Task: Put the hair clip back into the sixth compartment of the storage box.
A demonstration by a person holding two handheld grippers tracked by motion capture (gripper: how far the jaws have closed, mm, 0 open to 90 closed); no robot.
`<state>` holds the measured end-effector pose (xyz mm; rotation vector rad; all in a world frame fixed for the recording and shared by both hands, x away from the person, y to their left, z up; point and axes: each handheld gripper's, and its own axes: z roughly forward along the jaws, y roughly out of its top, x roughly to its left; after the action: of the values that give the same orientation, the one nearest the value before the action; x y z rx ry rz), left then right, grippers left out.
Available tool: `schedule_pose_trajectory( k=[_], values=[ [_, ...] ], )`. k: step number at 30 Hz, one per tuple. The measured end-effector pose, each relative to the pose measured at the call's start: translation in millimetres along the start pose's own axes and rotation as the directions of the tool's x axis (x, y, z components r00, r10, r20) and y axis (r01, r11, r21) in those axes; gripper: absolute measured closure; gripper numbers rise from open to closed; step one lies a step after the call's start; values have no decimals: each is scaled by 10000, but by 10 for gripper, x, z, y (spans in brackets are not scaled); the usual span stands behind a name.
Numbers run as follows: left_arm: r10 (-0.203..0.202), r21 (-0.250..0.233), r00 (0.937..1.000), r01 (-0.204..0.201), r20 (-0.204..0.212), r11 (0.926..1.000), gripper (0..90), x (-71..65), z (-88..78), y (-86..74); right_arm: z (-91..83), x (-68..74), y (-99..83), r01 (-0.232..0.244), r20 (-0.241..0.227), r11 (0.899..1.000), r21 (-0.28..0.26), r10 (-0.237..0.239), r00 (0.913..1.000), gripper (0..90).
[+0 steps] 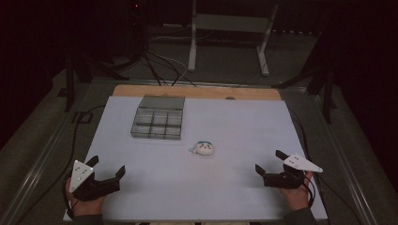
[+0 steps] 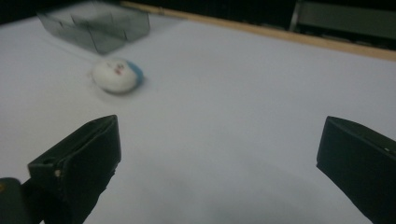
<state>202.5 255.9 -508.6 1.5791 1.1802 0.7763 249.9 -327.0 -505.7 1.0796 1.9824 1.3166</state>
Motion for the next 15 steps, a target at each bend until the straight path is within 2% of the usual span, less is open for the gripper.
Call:
schedule_pose_trajectory(
  k=[2, 6, 11, 13, 15],
  values=[
    [-61, -19, 10000, 61, 2, 10000, 7, 4, -1, 0, -17, -7, -2, -96, -39, 9999, -135, 96, 9999, 0],
    [-215, 151, 9998, 215, -51, 9997, 7, 16, 5, 13, -63, -40, -4, -476, -476, 9966, -674, 444, 9979, 0],
    [-410, 219, 9992, 411, -20, 9989, 7, 26, 7, 86, -75, -59, 0, -780, -637, 9948, -652, 739, 9952, 0],
    [-394, 245, 9992, 395, -46, 9989, 7, 14, 10, 121, -69, -73, -5, -1054, -964, 9924, -633, 990, 9904, 0],
    [-368, 294, 9993, 367, 33, 9989, 7, -9, 26, 153, -69, -72, -5, -1076, -999, 9923, -607, 1012, 9898, 0]
  ],
)
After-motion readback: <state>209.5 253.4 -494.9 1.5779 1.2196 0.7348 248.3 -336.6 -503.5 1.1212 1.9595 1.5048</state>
